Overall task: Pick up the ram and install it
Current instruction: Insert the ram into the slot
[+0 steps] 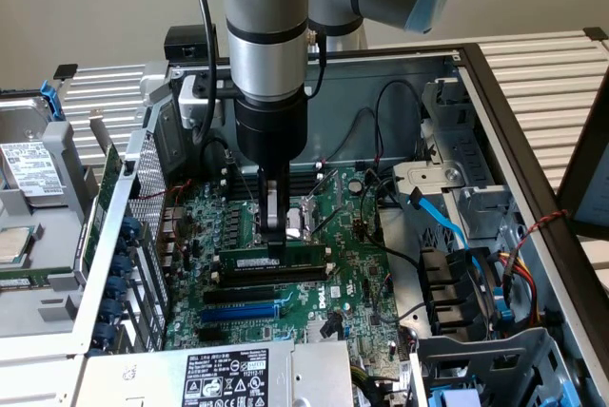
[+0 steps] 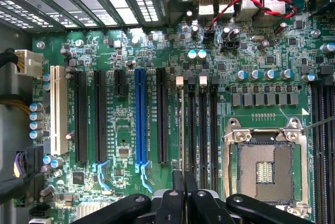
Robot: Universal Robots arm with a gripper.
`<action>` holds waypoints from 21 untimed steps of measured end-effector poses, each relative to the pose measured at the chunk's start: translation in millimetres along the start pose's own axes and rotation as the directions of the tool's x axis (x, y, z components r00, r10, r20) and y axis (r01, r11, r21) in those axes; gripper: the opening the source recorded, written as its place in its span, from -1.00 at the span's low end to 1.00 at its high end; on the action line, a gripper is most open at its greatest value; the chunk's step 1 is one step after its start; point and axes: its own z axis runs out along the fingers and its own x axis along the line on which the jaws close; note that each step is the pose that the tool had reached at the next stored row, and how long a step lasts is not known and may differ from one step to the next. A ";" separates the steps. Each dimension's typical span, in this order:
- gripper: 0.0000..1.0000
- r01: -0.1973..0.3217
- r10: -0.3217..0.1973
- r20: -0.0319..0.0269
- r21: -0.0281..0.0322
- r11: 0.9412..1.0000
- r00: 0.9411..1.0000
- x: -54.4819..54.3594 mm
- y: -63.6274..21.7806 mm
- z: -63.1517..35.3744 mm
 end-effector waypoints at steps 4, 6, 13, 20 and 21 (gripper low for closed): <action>-0.76 0.005 -0.005 0.000 -0.001 1.000 1.000 -0.1 -0.2 0.3; -0.76 0.006 -0.006 0.000 -0.001 1.000 1.000 0.0 -0.2 0.3; -0.76 0.006 -0.006 0.000 -0.001 1.000 1.000 0.0 0.6 1.3; -0.76 0.005 -0.005 0.000 0.000 1.000 1.000 -0.1 1.4 2.0; -0.76 0.005 -0.005 0.000 0.000 1.000 1.000 -0.1 1.5 2.0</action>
